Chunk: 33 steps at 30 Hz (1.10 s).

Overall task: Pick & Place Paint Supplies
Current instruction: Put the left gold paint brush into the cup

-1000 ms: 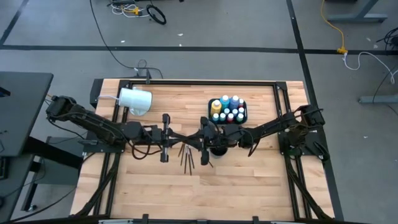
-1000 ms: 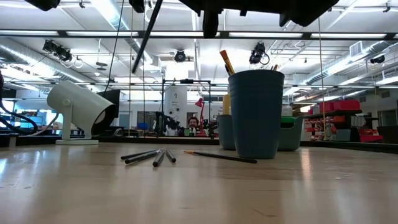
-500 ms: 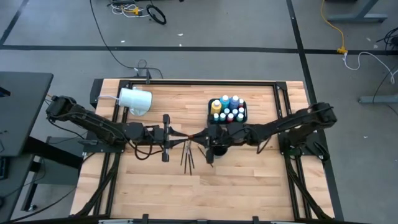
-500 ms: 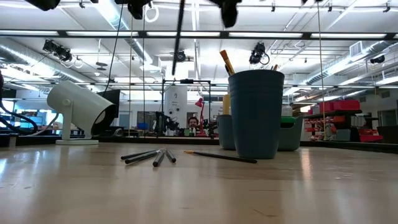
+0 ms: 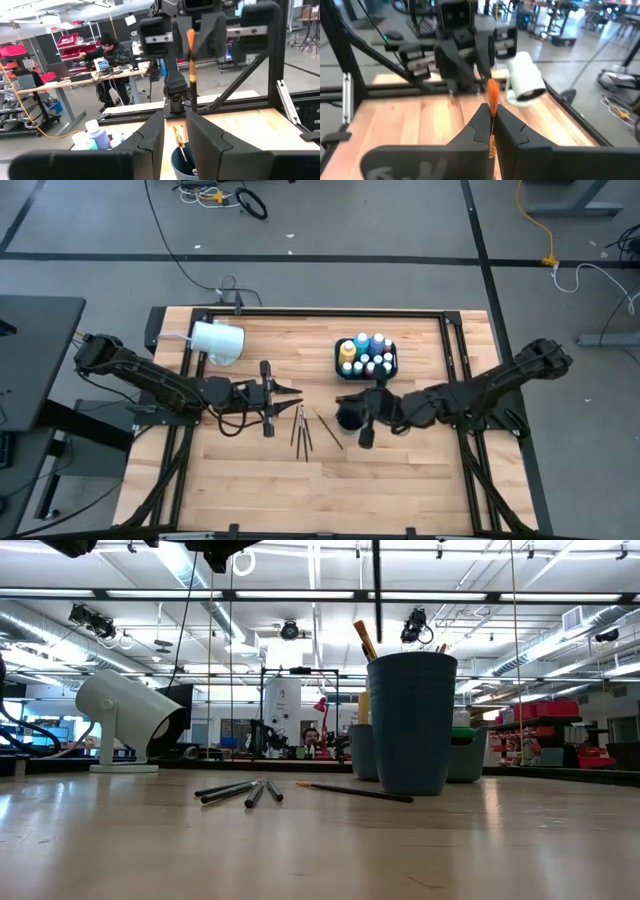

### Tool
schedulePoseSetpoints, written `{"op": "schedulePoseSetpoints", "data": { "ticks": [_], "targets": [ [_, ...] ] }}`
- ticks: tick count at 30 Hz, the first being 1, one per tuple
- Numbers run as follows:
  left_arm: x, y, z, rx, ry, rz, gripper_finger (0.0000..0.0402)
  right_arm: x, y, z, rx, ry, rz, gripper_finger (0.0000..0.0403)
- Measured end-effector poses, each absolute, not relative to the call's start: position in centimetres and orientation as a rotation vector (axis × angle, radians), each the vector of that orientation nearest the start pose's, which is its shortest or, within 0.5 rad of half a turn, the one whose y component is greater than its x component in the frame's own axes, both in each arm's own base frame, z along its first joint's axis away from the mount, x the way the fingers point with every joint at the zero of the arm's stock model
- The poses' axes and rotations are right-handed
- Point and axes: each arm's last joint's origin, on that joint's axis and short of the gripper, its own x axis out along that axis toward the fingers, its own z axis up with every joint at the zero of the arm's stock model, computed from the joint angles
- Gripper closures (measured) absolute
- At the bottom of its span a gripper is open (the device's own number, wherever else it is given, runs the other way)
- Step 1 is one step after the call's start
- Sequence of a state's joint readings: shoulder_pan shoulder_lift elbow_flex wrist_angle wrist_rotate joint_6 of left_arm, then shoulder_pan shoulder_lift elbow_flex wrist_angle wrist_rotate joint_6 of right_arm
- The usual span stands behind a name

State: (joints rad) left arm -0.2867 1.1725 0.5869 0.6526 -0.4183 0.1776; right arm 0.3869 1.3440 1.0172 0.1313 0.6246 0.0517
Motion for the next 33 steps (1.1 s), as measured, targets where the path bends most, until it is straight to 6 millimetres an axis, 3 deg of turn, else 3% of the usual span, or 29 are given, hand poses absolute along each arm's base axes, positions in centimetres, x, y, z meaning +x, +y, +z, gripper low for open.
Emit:
{"op": "schedulePoseSetpoints", "data": {
  "ticks": [12,20,33],
  "targets": [
    [24.2,-5.9,26.8,0.157,-0.050,0.137,0.0309,27.6,10.5,28.9,0.027,0.286,-0.279,0.0396],
    [24.2,-5.9,26.8,0.157,-0.050,0.137,0.0309,26.9,9.2,24.2,0.012,0.254,-0.289,0.0392],
    [24.2,-5.9,26.7,0.157,-0.050,0.137,0.0312,26.3,6.8,20.5,0.168,0.356,-0.170,0.0348]
  ]
}}
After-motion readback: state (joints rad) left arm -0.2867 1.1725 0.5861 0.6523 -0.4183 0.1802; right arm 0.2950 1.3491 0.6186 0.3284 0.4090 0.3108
